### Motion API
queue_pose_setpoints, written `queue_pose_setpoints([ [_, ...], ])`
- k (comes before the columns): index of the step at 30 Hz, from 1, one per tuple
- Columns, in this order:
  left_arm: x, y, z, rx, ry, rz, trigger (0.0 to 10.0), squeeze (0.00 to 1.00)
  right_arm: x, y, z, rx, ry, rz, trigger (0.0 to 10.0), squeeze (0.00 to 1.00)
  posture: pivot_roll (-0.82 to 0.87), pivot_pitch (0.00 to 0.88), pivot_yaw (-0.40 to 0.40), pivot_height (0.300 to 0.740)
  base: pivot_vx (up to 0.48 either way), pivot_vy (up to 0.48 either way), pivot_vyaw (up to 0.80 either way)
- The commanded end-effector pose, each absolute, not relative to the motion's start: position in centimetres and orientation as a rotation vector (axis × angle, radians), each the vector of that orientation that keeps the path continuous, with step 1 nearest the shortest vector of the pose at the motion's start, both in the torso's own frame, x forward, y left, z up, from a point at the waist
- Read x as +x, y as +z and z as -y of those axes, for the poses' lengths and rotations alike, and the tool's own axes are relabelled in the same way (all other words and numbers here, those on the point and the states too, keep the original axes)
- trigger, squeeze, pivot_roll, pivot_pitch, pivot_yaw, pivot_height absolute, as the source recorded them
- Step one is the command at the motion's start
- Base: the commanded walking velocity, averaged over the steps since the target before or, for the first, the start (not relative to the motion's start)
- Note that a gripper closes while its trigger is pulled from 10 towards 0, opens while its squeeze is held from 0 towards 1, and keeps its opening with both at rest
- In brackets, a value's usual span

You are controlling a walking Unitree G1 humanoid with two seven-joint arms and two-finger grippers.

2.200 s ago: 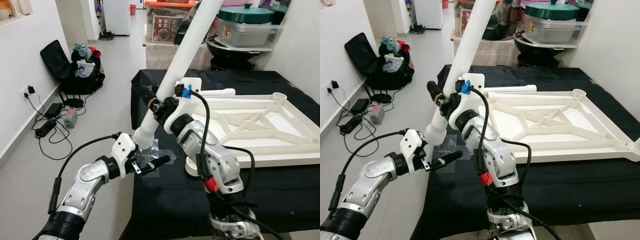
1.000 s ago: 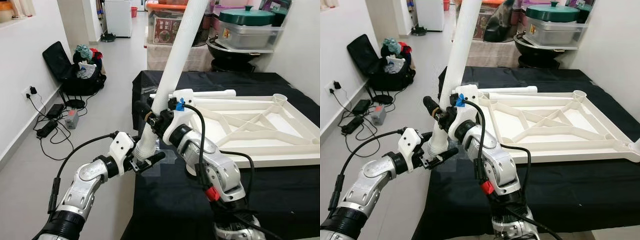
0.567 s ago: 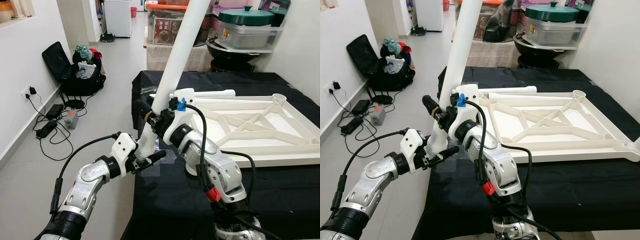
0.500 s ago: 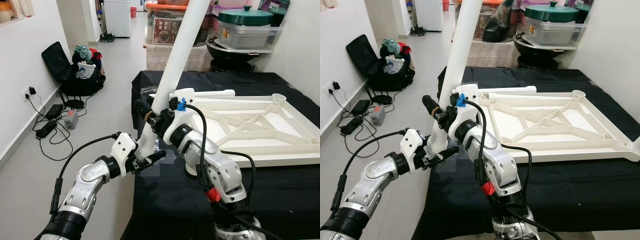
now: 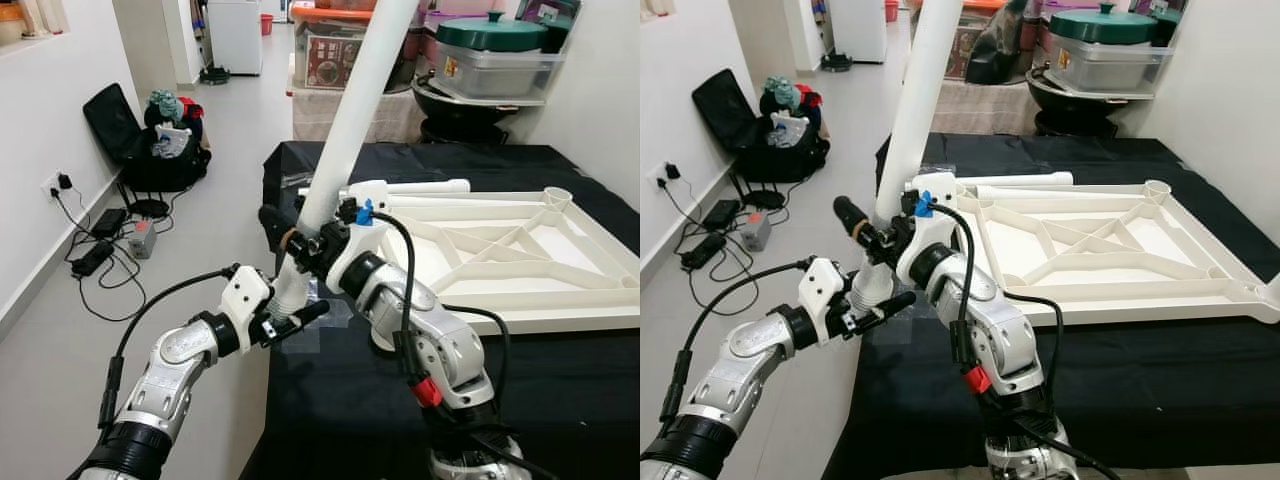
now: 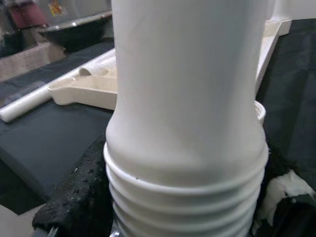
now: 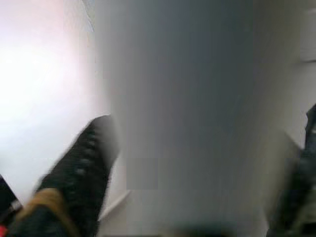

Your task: Building children table

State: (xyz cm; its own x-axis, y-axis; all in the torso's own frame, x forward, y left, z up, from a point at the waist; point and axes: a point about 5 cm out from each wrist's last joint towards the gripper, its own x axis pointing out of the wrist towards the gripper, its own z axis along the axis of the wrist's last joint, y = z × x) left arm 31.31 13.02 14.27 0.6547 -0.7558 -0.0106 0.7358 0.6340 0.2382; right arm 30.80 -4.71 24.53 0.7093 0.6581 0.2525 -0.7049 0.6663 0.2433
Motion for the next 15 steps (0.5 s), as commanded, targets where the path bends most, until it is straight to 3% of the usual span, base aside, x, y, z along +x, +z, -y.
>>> queue_pose_setpoints([
  [1, 30.8, 15.1, -12.7, 0.221, -0.923, 0.123, 10.0, 0.00, 31.0, 24.2, 5.4, 0.380, 0.773, 0.163, 10.0, 1.00, 0.06, 0.000, -0.067, 0.740, 0.000, 0.000, 0.00],
  [9, 29.5, 16.0, -12.2, 0.207, -1.043, 0.138, 10.0, 0.00, 30.9, 24.4, 5.8, 0.395, 0.838, 0.203, 10.0, 1.00, 0.07, 0.000, -0.072, 0.740, 0.000, 0.000, 0.00],
  [11, 28.0, 16.3, -11.9, 0.244, -1.185, 0.118, 10.0, 0.00, 30.1, 24.3, 6.0, 0.382, 0.962, 0.220, 10.0, 1.00, 0.07, 0.000, -0.069, 0.740, 0.000, 0.000, 0.00],
  [12, 27.5, 16.3, -12.0, 0.263, -1.234, 0.106, 10.0, 0.00, 29.6, 24.2, 6.1, 0.371, 1.025, 0.219, 10.0, 0.45, 0.07, 0.000, -0.069, 0.740, 0.000, 0.000, 0.00],
  [13, 27.5, 16.3, -12.0, 0.263, -1.234, 0.106, 10.0, 0.00, 29.6, 24.2, 6.1, 0.371, 1.025, 0.219, 10.0, 0.45, 0.07, 0.000, -0.069, 0.740, 0.000, 0.000, 0.00],
  [14, 27.3, 16.4, -12.0, 0.271, -1.264, 0.100, 10.0, 0.00, 29.2, 24.0, 6.2, 0.362, 1.071, 0.215, 10.0, 0.00, 0.08, 0.000, -0.071, 0.740, 0.000, 0.000, 0.00],
  [15, 27.1, 16.5, -12.0, 0.276, -1.286, 0.095, 10.0, 0.00, 28.8, 23.8, 6.3, 0.357, 1.105, 0.211, 10.0, 0.00, 0.08, 0.000, -0.071, 0.740, 0.000, 0.000, 0.00],
])
